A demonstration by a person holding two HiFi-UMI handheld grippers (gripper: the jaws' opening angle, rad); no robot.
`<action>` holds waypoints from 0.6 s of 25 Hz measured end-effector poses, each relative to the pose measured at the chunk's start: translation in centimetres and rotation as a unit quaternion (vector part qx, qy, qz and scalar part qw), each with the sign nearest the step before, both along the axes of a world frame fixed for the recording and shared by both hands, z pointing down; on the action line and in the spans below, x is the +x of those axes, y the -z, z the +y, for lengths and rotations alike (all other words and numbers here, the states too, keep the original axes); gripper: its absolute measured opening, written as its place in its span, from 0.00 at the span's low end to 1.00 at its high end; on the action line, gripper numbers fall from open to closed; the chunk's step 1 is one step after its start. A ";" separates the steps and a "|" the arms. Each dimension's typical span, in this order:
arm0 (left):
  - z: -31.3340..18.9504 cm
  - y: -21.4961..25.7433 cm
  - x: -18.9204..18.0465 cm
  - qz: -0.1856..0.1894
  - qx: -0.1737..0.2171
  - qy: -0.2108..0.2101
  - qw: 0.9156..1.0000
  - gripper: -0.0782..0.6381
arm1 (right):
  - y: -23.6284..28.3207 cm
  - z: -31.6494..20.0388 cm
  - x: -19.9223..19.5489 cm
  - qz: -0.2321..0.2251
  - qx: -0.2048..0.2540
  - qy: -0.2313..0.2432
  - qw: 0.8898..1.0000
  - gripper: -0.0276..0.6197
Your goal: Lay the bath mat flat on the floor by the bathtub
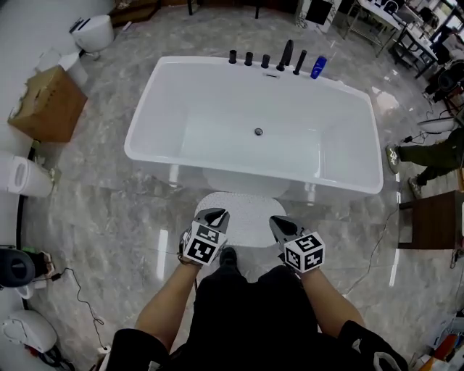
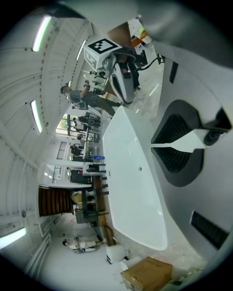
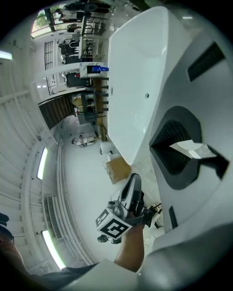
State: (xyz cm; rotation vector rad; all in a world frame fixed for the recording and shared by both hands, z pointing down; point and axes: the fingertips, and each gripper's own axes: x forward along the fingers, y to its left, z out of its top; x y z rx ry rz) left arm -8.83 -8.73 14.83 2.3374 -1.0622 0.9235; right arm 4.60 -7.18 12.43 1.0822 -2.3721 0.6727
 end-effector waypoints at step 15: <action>3.0 11.0 16.2 0.076 0.063 0.136 0.986 0.15 | 6.5 4.5 21.0 -0.042 0.067 0.013 0.997 0.07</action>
